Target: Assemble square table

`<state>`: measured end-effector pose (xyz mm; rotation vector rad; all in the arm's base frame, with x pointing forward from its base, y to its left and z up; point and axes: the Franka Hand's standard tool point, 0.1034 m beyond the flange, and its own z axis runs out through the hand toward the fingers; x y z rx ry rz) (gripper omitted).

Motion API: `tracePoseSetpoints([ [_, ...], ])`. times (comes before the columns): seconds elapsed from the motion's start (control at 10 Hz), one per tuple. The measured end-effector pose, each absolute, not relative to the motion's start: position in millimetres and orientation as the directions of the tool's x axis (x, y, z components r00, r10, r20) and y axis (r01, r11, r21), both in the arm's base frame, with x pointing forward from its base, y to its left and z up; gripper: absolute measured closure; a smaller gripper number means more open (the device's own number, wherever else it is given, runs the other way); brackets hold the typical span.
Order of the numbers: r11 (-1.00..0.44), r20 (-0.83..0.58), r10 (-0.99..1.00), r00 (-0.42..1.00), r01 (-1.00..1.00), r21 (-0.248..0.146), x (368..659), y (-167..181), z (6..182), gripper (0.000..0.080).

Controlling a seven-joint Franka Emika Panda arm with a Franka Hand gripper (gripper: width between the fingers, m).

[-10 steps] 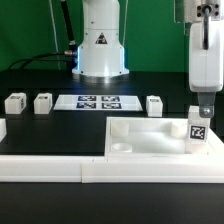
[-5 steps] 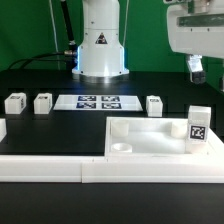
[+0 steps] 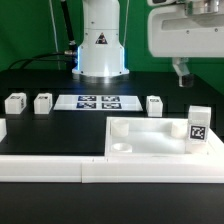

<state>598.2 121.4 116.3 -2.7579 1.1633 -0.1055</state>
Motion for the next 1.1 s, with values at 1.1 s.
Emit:
tracePoseSetpoints([
  [1.1,-1.0,0.066,-0.005,0.998,-0.003,-0.031,509,118,69.7,0.015],
])
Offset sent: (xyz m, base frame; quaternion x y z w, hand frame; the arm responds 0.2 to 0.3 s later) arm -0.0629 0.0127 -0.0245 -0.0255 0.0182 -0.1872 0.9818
